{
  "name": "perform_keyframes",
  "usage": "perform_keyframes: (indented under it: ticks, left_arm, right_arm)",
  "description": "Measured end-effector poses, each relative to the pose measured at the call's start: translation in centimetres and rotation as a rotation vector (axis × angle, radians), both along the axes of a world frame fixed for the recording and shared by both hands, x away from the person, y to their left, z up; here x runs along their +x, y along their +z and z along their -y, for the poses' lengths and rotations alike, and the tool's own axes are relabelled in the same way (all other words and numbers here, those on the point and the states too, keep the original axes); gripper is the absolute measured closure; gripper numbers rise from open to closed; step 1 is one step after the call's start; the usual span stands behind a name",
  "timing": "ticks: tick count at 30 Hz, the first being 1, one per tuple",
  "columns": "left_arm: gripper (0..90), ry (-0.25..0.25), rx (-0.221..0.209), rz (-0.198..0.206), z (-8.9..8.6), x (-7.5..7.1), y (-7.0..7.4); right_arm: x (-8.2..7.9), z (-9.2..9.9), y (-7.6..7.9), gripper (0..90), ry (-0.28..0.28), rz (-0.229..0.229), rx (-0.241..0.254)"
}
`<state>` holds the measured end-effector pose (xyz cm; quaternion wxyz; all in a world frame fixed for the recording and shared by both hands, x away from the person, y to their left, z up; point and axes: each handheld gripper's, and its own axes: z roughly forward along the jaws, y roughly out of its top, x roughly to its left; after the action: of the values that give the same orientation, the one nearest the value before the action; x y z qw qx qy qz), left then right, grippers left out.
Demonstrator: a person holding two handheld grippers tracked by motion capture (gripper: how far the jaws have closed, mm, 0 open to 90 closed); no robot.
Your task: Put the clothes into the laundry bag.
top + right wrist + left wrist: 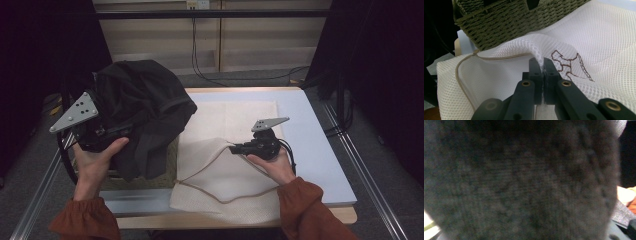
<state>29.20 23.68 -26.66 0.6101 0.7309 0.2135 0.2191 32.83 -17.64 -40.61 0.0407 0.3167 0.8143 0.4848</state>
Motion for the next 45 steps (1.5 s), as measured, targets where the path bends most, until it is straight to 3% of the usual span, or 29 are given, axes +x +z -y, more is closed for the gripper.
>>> perform_keyframes:
  ticks: [3,5,9,16,22,30,39,40,43,45]
  left_arm:
    - [62.1,-0.021,0.003,0.019,0.5,-0.8,1.0]
    - [62.0,-0.036,0.009,0.055,1.1,-1.9,1.6]
    - [61.8,-0.101,0.032,0.049,2.2,-3.0,2.0]
    - [61.4,-0.185,0.048,0.012,4.5,-3.0,-0.8]
    - [61.3,-0.221,0.075,-0.059,5.7,-2.9,-3.3]
    - [60.9,-0.26,0.177,-0.087,7.5,-3.6,-5.0]
    - [60.5,-0.31,0.235,-0.123,9.8,-3.6,-6.7]
    - [60.5,-0.319,0.26,-0.135,10.6,-3.3,-7.2]
    - [60.2,-0.317,0.296,-0.158,12.0,-3.1,-7.7]
    - [60.1,-0.3,0.317,-0.153,12.9,-3.2,-7.6]
  right_arm:
    - [0.2,-0.1,0.2,88.4,0.003,0.003,0.004]
    - [0.3,-0.1,0.2,88.4,0.004,0.005,0.002]
    - [0.5,-0.2,0.1,88.4,-0.003,0.004,0.018]
    - [0.5,-0.1,0.1,88.4,-0.014,0.012,0.022]
    - [0.4,0.1,0.1,88.4,-0.014,0.013,0.021]
    - [0.4,0.0,0.0,88.4,-0.02,0.006,0.031]
    - [0.2,0.0,0.5,88.4,-0.021,0.014,0.045]
    - [0.2,0.0,0.6,88.4,-0.019,0.016,0.046]
    - [0.2,-0.1,0.5,88.5,-0.015,0.012,0.043]
    - [0.1,-0.2,0.5,88.5,-0.014,0.008,0.046]
